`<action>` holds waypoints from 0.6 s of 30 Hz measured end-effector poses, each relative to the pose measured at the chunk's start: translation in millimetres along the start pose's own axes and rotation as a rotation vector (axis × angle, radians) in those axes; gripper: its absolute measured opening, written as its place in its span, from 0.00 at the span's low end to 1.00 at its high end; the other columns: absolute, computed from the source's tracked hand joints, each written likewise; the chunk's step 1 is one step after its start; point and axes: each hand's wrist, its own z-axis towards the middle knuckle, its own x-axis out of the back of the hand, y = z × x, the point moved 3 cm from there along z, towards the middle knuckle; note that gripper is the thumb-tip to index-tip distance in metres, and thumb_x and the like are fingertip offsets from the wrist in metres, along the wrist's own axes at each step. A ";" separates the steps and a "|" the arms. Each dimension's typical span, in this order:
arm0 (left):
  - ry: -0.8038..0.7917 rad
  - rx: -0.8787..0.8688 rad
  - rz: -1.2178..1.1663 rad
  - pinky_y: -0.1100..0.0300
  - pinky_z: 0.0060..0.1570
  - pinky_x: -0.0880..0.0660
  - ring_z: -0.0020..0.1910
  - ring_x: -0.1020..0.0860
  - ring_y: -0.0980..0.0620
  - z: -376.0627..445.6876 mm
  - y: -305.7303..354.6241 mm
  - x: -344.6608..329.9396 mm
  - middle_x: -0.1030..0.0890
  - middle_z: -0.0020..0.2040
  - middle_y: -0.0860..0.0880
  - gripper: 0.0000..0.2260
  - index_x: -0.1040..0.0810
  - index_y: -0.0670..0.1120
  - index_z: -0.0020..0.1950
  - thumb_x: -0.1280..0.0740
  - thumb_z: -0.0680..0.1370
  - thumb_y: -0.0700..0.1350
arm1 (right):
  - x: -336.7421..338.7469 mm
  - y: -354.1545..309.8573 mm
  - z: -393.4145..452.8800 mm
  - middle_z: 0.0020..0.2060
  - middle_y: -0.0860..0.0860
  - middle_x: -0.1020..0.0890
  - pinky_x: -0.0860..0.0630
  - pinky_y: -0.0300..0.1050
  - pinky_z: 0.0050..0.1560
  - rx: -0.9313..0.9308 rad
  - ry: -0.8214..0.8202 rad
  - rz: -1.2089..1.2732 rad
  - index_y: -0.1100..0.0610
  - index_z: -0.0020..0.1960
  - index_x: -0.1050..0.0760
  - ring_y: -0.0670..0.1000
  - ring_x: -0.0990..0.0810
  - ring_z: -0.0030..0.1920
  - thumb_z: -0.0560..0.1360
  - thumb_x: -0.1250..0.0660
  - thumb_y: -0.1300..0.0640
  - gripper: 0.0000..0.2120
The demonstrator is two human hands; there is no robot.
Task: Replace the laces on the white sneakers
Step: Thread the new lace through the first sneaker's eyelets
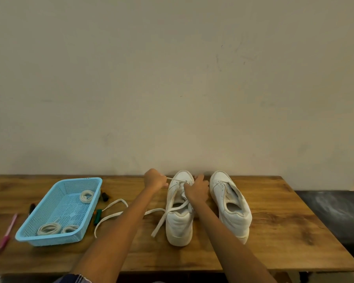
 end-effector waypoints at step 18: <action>-0.086 -0.201 -0.024 0.64 0.34 0.26 0.40 0.24 0.53 -4.1 32.4 -11.1 0.21 0.46 0.47 0.08 0.22 0.43 0.49 0.28 0.74 0.45 | 7.4 -30.8 24.9 0.45 0.63 0.17 0.23 0.38 0.41 0.459 -0.211 0.295 0.65 0.53 0.22 0.55 0.18 0.39 0.76 0.39 0.69 0.09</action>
